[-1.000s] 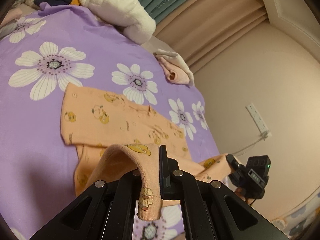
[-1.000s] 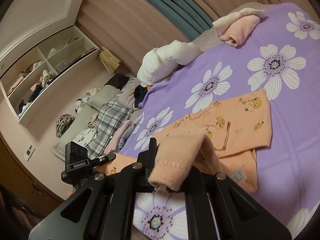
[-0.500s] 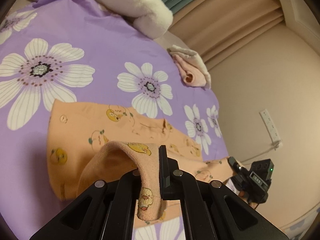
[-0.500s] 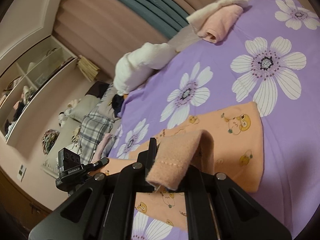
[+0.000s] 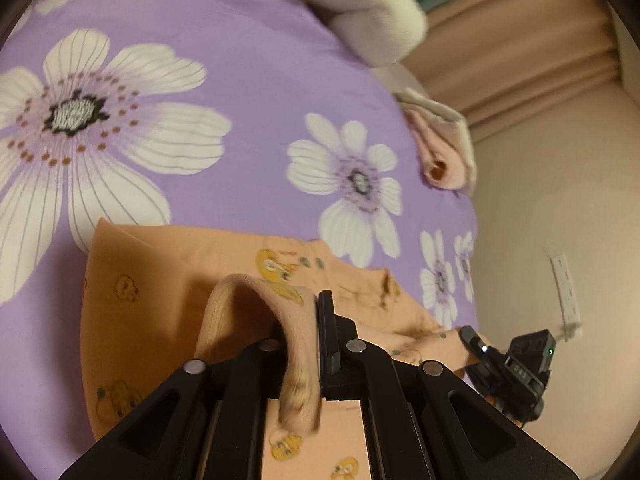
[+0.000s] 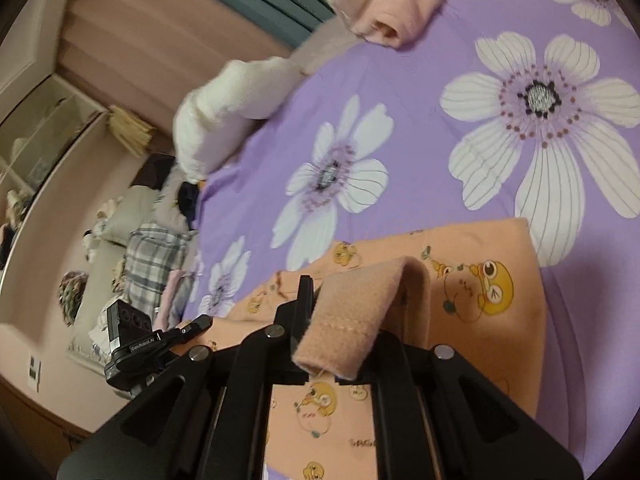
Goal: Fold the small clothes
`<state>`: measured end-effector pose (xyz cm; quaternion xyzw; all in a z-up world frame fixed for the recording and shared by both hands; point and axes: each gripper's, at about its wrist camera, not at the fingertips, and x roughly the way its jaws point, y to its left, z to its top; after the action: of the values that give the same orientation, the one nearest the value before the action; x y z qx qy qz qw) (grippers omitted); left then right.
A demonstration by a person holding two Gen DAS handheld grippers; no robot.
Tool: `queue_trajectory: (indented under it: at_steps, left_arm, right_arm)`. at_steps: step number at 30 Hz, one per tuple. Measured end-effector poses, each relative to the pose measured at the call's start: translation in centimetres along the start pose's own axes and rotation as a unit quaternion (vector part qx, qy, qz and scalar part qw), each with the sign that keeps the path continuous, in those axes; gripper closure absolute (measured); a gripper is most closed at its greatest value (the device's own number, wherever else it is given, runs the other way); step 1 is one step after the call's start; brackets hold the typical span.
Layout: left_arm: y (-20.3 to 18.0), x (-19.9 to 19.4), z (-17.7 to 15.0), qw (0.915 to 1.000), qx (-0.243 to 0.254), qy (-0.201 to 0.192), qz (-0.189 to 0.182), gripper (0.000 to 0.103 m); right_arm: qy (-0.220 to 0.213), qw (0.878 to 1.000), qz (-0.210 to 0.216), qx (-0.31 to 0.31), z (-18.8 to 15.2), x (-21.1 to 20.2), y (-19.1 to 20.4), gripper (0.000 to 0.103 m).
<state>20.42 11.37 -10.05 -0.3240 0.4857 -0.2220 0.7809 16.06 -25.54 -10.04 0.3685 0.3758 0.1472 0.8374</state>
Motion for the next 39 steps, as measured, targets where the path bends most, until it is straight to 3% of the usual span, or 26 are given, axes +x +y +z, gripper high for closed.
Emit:
queue_trajectory:
  at_steps: [5,9,11,12,13,14,20,27,31,35,39]
  left_arm:
    - [1.3,2.0,1.0,0.9985,-0.035,0.034,0.023,0.103]
    - [2.1,2.1,2.2,0.9965,-0.077,0.032,0.001,0.103]
    - [2.6,1.6,3.0,0.995,-0.098,0.016,-0.005,0.085]
    - [2.8,1.4,3.3,0.9943,-0.106,0.007,-0.005,0.055]
    - [3.2,1.0,3.6,0.9933,-0.115,-0.006,-0.006,0.032]
    - [3.4,0.7,3.8,0.9927,-0.12,-0.014,-0.008,0.03]
    - [3.2,-0.6,3.4,0.9955,-0.092,-0.024,0.004,0.03]
    - [1.4,-2.0,-0.9,0.9992,0.01,-0.001,0.039,0.03]
    - [-0.2,-3.3,-4.5,0.9944,0.082,-0.005,0.066,0.03]
    - [-2.2,-4.0,-7.4,0.9855,0.147,-0.01,0.084,0.03]
    - [-2.9,-3.4,-9.2,0.9772,0.177,-0.014,0.117,0.03]
  right_arm:
    - [0.037,0.997,-0.032,0.052,1.2,2.5,-1.8,0.088]
    - [0.036,0.994,-0.022,0.1,2.4,2.8,-3.1,0.065]
    - [0.025,0.991,0.005,0.132,3.2,2.5,-3.8,0.055]
    - [0.02,0.99,0.014,0.142,3.5,2.4,-4.0,0.054]
    - [0.014,0.989,0.016,0.147,3.8,2.4,-4.1,0.054]
    - [0.011,0.989,0.008,0.146,4.0,2.3,-4.1,0.054]
    - [0.007,0.995,-0.017,0.102,3.6,1.4,-2.7,0.054]
    - [-0.014,0.996,-0.082,-0.027,0.4,-3.1,-0.5,0.054]
    - [-0.012,0.984,-0.154,-0.093,-3.0,-5.4,-0.3,0.057]
    - [0.005,0.979,-0.165,-0.122,-6.5,-6.4,-0.8,0.066]
    - [0.016,0.974,-0.177,-0.141,-8.8,-6.0,-1.1,0.074]
